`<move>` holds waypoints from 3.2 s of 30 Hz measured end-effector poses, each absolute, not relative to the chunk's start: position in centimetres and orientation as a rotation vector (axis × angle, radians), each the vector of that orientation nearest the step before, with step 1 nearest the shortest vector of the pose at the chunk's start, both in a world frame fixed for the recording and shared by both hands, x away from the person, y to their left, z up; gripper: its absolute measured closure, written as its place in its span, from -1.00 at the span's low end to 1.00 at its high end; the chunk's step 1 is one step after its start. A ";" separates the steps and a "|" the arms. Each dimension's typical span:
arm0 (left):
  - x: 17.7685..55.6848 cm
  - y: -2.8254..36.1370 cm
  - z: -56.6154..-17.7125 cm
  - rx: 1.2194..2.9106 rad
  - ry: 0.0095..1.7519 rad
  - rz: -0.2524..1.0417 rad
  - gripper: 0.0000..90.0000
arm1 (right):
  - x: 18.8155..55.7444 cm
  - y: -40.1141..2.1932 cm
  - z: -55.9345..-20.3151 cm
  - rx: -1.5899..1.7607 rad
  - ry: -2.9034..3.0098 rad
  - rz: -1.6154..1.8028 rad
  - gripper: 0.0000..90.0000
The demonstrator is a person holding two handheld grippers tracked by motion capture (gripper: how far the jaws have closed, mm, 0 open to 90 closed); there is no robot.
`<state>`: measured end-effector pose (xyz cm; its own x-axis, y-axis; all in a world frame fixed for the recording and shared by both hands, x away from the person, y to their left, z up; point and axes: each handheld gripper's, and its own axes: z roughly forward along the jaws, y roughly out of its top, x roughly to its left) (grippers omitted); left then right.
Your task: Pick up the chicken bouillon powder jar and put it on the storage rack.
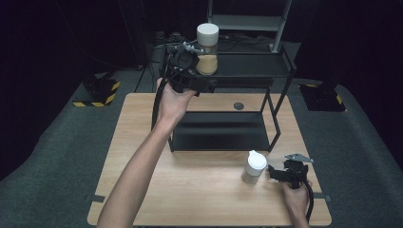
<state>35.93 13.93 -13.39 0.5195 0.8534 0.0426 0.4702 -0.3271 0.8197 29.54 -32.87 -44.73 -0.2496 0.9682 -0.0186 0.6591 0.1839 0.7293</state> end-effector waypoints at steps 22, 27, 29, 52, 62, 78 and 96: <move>34.0 14.6 -18.2 1.992 1.064 0.623 -0.97 | 29.5 -32.9 -44.7 1.521 1.982 0.839 -0.92; 33.9 15.0 -19.5 1.986 1.061 0.593 -0.96 | 29.5 -32.9 -44.7 1.521 1.982 0.839 -0.92; 33.8 15.1 -20.1 1.985 1.058 0.585 -0.95 | 29.5 -32.9 -44.7 1.521 1.982 0.839 -0.92; 33.3 15.9 -26.4 1.969 1.102 0.525 -0.93 | 29.5 -32.9 -44.7 1.521 1.982 0.839 -0.92; 32.9 16.2 -30.5 1.960 1.132 0.484 -0.91 | 29.5 -32.9 -44.7 1.521 1.982 0.839 -0.92; 32.1 16.4 -37.4 1.957 1.232 0.431 -0.90 | 29.5 -32.9 -44.7 1.521 1.982 0.839 -0.92; 30.9 14.4 -43.3 2.004 1.279 0.440 -0.92 | 29.5 -32.9 -44.7 1.521 1.982 0.839 -0.92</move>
<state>30.91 14.39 -43.33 0.4527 0.8874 -0.0865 0.6465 -0.2599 0.7173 29.54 -32.86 -44.72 -0.2501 0.9680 -0.0202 0.6590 0.1855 0.7289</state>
